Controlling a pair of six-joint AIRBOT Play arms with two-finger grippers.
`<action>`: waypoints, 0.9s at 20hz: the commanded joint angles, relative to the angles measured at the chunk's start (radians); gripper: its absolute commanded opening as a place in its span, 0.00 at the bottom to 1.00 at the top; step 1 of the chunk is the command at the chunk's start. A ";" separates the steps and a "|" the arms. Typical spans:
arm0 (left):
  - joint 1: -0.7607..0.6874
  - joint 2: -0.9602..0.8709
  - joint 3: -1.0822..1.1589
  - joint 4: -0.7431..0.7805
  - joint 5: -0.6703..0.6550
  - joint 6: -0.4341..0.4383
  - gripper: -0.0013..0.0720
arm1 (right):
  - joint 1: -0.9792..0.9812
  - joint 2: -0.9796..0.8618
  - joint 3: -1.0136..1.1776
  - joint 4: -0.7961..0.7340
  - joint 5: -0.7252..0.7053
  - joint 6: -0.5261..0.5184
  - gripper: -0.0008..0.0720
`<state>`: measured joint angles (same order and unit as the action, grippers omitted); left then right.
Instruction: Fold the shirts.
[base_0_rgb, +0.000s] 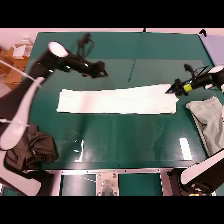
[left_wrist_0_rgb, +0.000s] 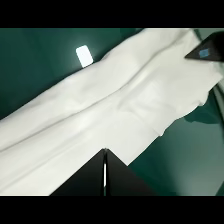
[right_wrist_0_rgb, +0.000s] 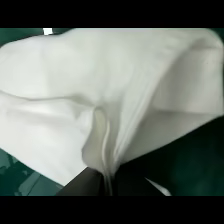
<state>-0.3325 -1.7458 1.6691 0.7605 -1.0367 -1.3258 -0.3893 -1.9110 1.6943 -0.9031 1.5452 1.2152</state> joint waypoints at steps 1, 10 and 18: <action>-0.136 -0.126 0.002 0.026 0.140 0.011 0.04 | 0.027 0.085 0.111 0.013 0.107 0.049 0.04; -0.238 -0.345 0.184 0.139 0.132 -0.158 0.04 | 0.160 0.327 0.279 0.013 0.203 0.156 0.04; -0.311 -0.445 0.338 0.069 0.033 -0.161 0.04 | 0.291 0.354 0.280 0.009 0.201 0.192 0.04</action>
<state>-0.6319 -2.1731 1.9553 0.8444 -0.9413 -1.4807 -0.1314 -1.5642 1.9717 -0.8928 1.7466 1.3922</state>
